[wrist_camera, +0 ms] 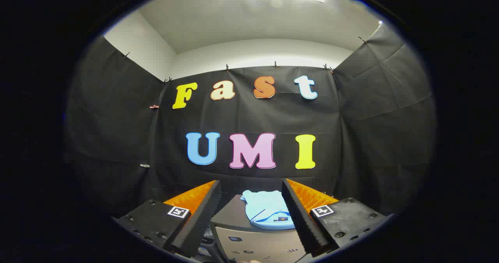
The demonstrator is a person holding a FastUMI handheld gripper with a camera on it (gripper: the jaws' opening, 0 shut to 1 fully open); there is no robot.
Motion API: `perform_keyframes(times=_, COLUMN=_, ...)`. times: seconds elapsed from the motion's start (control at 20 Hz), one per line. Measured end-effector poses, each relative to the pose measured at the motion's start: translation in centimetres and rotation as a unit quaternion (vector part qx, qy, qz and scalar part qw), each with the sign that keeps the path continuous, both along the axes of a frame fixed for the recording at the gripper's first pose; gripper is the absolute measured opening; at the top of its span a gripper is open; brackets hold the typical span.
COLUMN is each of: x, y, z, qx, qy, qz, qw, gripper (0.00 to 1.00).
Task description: Put the clothes into the washing machine and then close the washing machine lid.
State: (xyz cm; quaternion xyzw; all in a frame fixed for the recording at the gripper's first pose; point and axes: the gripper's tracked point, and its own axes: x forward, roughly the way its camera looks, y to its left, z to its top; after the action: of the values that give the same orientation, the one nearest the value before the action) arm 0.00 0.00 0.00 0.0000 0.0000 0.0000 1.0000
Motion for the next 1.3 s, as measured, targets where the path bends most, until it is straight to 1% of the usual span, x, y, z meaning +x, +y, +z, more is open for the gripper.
perform_keyframes(times=0.3, x=0.04, y=-0.29, z=-0.04, qx=0.001, qy=-0.001, qz=-0.005, qw=1.000, gripper=0.98)
perform_keyframes(times=0.65, x=0.02, y=0.22, z=0.04, qx=0.002, qy=-0.004, qz=0.003, qw=1.000, gripper=0.98)
perform_keyframes(times=1.3, x=0.82, y=-0.57, z=0.39, qx=-0.003, qy=-0.011, qz=-0.015, qw=1.000, gripper=0.98)
